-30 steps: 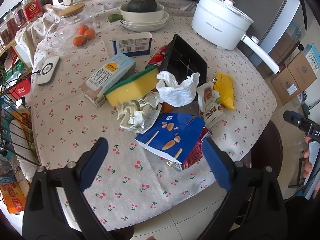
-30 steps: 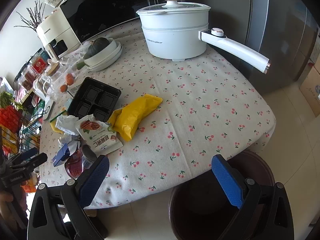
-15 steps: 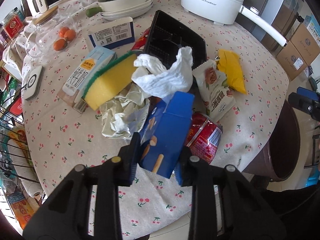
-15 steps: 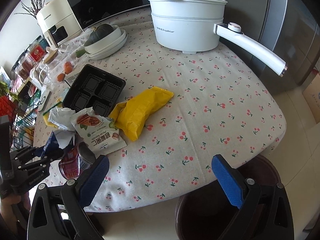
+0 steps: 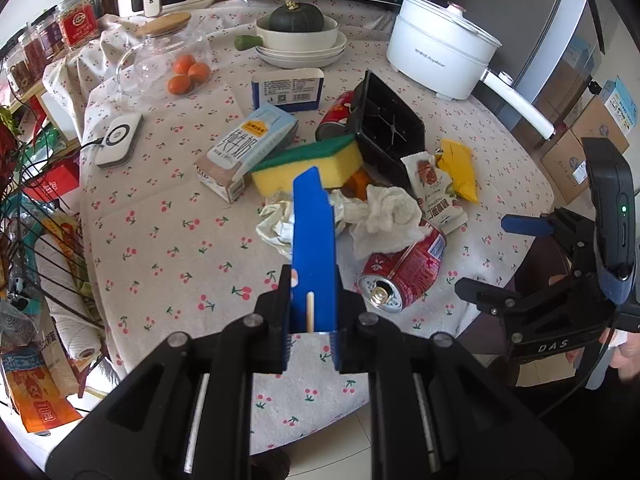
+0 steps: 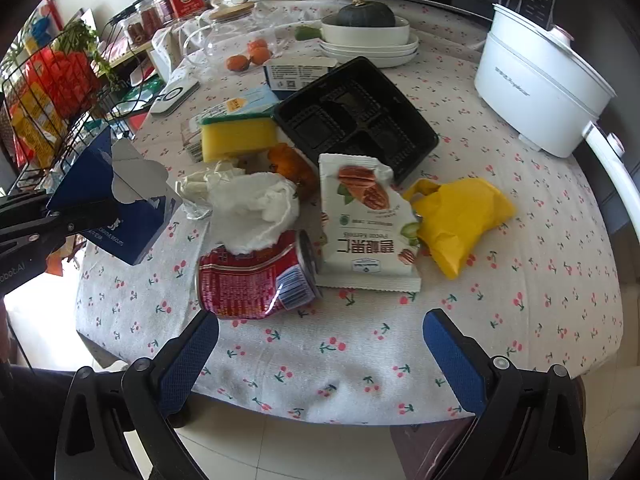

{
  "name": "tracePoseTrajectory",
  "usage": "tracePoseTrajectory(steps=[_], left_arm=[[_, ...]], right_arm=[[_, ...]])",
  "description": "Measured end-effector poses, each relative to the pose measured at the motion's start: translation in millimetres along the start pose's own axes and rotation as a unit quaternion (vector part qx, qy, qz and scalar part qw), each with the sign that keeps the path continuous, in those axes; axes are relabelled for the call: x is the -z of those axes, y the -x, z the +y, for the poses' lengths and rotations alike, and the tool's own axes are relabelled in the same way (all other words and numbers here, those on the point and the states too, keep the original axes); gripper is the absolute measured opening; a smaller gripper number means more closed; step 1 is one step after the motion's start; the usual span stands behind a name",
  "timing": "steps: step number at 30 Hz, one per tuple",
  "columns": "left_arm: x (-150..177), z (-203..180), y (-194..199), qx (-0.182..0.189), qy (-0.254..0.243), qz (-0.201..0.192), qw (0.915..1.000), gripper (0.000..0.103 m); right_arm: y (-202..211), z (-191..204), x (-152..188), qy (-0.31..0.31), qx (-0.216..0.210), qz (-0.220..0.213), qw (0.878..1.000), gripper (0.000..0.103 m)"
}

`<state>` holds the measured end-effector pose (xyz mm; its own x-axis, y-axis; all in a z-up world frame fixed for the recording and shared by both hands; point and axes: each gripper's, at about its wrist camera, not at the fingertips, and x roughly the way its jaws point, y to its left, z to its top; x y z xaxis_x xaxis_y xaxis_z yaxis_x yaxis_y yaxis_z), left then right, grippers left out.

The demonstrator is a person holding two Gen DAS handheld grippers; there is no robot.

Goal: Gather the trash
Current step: 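Carry the blue box with the left tool while the right tool carries the red can over the bin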

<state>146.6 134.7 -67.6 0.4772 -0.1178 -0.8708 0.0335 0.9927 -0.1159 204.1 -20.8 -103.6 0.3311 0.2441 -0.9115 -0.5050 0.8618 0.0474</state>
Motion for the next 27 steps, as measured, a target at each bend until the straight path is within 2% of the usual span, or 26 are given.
tracePoseTrajectory(steps=[4, 15, 16, 18, 19, 27], left_arm=[[8.1, 8.8, 4.1, 0.005, 0.004, 0.001, 1.0, 0.016], [16.0, 17.0, 6.0, 0.01, 0.009, 0.004, 0.9999, 0.016], [16.8, 16.5, 5.8, 0.01, 0.009, 0.004, 0.9999, 0.016], [16.9, 15.2, 5.6, 0.011, 0.008, 0.004, 0.9999, 0.016], [17.0, 13.9, 5.9, 0.012, 0.007, 0.004, 0.9999, 0.016], [15.7, 2.1, 6.2, 0.021, 0.001, 0.002, 0.9998, 0.016]], right_arm=[[-18.8, 19.7, -6.9, 0.019, -0.003, 0.013, 1.0, 0.103], [-54.4, 37.4, -17.2, 0.027, 0.016, 0.031, 0.999, 0.103], [-54.2, 34.7, -16.5, 0.026, 0.014, 0.03, 0.999, 0.102], [-55.2, 34.2, -18.6, 0.017, -0.002, 0.028, 0.999, 0.089], [-54.0, 32.1, -19.3, 0.011, -0.007, 0.029, 0.999, 0.086], [-25.9, 19.6, -5.2, 0.004, -0.013, 0.024, 1.0, 0.086]])
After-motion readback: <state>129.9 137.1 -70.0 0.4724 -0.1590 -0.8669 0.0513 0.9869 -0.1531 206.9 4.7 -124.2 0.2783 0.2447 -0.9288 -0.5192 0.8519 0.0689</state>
